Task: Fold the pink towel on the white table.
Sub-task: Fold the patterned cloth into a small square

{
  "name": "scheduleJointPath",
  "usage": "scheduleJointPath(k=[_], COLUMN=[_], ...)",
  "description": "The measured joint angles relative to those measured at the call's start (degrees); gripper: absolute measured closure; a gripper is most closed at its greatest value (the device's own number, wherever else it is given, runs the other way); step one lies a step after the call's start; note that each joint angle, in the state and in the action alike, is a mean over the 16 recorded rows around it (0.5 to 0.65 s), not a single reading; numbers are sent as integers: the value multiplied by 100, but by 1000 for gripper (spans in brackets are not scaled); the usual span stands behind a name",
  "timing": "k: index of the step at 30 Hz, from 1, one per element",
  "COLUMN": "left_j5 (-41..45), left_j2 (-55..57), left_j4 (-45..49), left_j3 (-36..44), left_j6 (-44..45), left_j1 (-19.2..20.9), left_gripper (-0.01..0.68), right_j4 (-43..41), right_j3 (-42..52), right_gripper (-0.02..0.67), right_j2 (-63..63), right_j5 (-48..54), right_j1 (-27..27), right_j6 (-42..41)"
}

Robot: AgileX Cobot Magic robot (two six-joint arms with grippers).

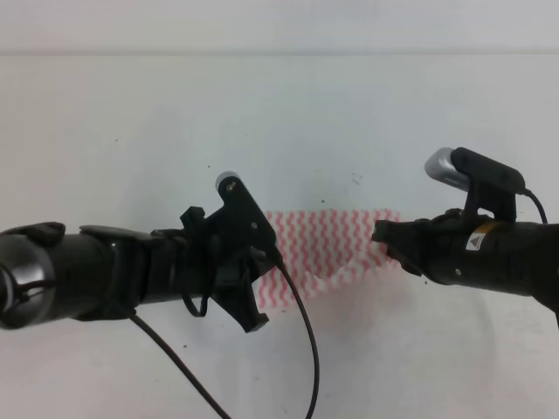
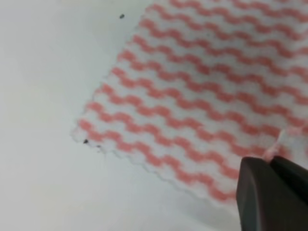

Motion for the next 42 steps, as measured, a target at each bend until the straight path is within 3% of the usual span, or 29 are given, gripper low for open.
scheduleJointPath(k=[26,42], left_j5=[-404,-661], left_j2=[303,643], left_j4=[-4,5], left_j3=[-390,-802], left_j6=[122,196], left_j1=[1,0], left_gripper=[677,676], right_j4=[-6,-65], right_j3=[-19,-185], right_gripper=[665,665], right_j2=[267,356], right_j5=[-636,-526], right_j1=[-21,-226], right_j6=[-6,-8])
